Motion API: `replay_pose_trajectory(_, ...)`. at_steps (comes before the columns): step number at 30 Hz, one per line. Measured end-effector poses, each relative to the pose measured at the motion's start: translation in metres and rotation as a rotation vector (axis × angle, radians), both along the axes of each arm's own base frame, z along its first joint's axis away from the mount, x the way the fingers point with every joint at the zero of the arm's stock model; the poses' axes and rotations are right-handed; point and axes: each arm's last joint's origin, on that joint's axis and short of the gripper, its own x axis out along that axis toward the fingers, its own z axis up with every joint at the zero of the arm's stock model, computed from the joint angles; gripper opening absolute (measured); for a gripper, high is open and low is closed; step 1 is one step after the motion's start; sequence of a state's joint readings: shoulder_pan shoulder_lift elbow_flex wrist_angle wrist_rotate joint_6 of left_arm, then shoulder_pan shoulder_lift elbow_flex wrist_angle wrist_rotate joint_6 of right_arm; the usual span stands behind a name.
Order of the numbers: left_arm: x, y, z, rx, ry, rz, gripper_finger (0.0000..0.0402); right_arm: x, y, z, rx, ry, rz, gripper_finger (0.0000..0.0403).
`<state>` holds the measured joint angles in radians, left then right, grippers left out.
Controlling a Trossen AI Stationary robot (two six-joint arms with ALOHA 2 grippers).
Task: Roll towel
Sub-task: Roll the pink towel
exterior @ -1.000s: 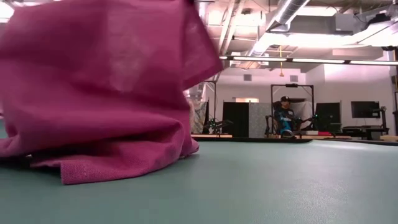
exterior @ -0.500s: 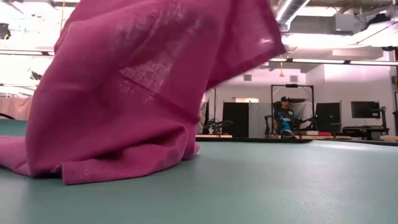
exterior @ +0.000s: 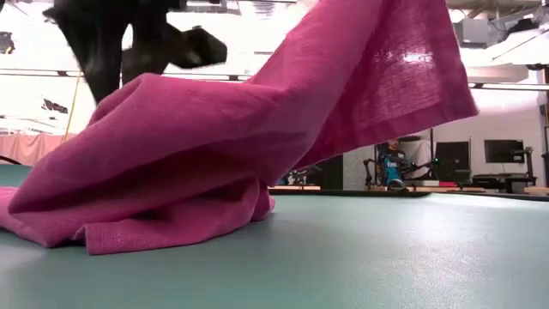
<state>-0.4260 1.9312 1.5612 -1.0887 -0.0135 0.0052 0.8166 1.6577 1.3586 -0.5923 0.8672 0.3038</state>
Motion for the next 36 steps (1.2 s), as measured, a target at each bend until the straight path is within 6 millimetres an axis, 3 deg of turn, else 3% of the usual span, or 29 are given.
replay_pose_trajectory(2, 0.004, 0.002, -0.006, -0.012, 0.016, 0.015, 0.0067, -0.002, 0.002, 0.0, 0.004, -0.001, 0.006, 0.0)
replay_pose_trajectory(5, 0.003, 0.011, 0.003, 0.041, -0.021, 0.046, 0.0057, -0.006, 0.006, 0.0, 0.012, -0.002, 0.019, 0.0)
replay_pose_trajectory(11, -0.006, 0.039, 0.061, 0.304, -0.385, 0.173, 0.0048, -0.021, 0.016, -0.003, 0.093, 0.005, -0.002, 0.0)
replay_pose_trajectory(13, -0.006, 0.049, 0.074, 0.242, -0.516, 0.191, 0.0049, -0.025, 0.019, -0.006, 0.133, 0.01, 0.002, 0.0)
replay_pose_trajectory(15, -0.007, 0.062, 0.078, 0.06, -0.592, 0.146, 0.005, -0.028, 0.023, -0.011, 0.163, 0.01, 0.015, 0.0)
replay_pose_trajectory(18, -0.01, 0.086, 0.063, -0.149, -0.628, 0.076, 0.0051, -0.031, 0.028, -0.018, 0.204, -0.014, 0.026, 0.0)
replay_pose_trajectory(23, -0.011, 0.126, 0.032, -0.186, -0.677, 0.0, 0.0063, -0.029, 0.031, -0.025, 0.25, 0.008, 0.055, 0.0)
replay_pose_trajectory(26, -0.002, 0.142, 0.013, -0.271, -0.676, -0.038, 0.0082, -0.02, 0.031, -0.033, 0.277, 0.065, 0.074, 0.0)
replay_pose_trajectory(31, 0.01, 0.157, -0.013, -0.308, -0.643, -0.062, 0.0122, -0.003, 0.031, -0.053, 0.31, 0.151, 0.088, 0.0)
replay_pose_trajectory(36, 0.016, 0.159, -0.034, -0.293, -0.585, -0.092, 0.0161, 0.003, 0.029, -0.063, 0.304, 0.194, 0.083, 0.0)
